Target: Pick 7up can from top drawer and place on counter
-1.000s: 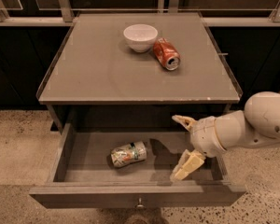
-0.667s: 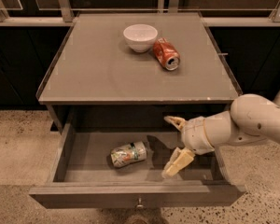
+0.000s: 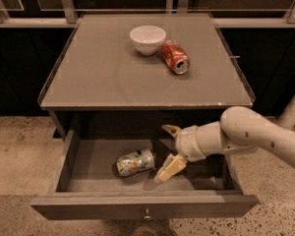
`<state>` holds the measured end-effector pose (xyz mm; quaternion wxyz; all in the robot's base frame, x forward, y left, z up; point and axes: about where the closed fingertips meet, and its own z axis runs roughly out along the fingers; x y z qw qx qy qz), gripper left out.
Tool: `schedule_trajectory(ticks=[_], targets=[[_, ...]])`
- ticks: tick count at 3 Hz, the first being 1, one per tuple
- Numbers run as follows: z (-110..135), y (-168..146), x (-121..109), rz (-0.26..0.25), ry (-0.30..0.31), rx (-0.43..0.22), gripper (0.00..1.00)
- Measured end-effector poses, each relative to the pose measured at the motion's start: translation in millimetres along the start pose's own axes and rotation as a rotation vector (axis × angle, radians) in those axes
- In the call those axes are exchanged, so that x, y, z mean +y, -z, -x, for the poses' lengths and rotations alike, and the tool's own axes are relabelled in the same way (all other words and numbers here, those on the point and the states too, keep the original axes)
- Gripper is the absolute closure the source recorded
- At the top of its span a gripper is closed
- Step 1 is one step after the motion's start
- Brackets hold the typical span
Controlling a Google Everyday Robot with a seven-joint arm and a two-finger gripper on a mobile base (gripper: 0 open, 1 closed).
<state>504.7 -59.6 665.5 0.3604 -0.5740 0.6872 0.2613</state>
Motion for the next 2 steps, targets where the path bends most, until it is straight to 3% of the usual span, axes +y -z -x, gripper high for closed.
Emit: schedule_trajectory(ticks=[1,2], targets=[[0.4,-3.5,-4.4,-0.013,-0.001,-0.001,0.00],[-13.8,-0.6,-0.3,-0.034,-0.042,0.007,0.00]])
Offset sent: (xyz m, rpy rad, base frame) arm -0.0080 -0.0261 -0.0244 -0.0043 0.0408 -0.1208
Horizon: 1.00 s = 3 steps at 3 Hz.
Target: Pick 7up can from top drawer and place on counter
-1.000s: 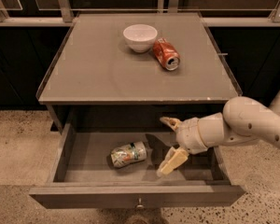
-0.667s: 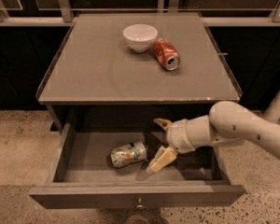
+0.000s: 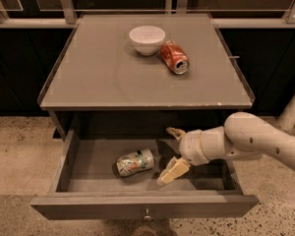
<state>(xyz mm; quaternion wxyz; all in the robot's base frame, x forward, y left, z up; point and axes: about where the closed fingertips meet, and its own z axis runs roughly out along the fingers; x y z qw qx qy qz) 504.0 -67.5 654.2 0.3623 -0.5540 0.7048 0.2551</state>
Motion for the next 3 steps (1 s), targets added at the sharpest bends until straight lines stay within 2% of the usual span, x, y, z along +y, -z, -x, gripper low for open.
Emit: schedule_trajectory(ticks=[3], targets=[[5.3,-37.9,-15.6,-0.060,0.043,-0.029,0.00]])
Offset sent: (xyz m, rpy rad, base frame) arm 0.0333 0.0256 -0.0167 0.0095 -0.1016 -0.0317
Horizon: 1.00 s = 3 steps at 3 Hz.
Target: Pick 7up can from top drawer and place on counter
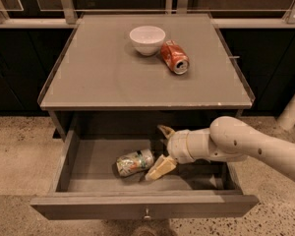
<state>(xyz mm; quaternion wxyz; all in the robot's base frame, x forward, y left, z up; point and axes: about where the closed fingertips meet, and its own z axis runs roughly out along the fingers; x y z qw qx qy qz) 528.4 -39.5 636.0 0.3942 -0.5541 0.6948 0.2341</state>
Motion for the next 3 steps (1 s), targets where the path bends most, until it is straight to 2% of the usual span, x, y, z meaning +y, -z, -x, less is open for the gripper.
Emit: schedule_trajectory(ticks=[3], targets=[[-0.6,-45.8,25.9,0.097,-0.006,-0.014,0.00]])
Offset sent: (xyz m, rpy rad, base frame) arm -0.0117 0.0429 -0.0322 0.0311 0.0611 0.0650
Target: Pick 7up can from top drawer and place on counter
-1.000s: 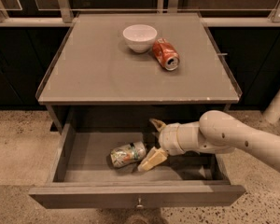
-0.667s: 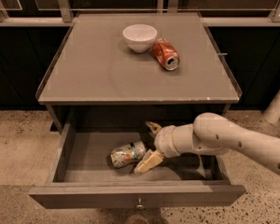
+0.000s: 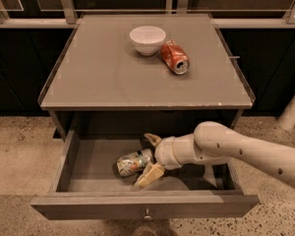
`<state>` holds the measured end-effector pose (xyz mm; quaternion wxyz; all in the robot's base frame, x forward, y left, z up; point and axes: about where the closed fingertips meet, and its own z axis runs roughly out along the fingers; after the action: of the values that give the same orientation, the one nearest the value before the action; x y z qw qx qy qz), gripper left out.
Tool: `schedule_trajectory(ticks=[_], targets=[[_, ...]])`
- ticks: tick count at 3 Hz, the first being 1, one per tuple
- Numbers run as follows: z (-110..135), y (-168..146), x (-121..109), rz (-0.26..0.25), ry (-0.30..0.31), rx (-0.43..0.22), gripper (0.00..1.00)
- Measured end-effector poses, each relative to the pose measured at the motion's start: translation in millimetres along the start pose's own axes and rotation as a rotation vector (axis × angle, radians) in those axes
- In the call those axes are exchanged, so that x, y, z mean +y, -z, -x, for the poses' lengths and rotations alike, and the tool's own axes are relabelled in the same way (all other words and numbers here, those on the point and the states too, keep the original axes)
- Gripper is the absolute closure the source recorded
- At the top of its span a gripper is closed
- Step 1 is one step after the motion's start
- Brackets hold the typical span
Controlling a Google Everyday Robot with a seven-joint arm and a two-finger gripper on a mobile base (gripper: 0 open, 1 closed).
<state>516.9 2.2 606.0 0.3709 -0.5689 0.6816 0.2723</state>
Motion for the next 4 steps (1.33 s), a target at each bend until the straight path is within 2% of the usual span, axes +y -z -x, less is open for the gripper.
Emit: schedule_trajectory(ticks=[1,4], targets=[[0.1,-0.3,0.1,0.001,0.000,0.000,0.18],[6.4,1.1,2.7,0.007,0.006,-0.011,0.88]])
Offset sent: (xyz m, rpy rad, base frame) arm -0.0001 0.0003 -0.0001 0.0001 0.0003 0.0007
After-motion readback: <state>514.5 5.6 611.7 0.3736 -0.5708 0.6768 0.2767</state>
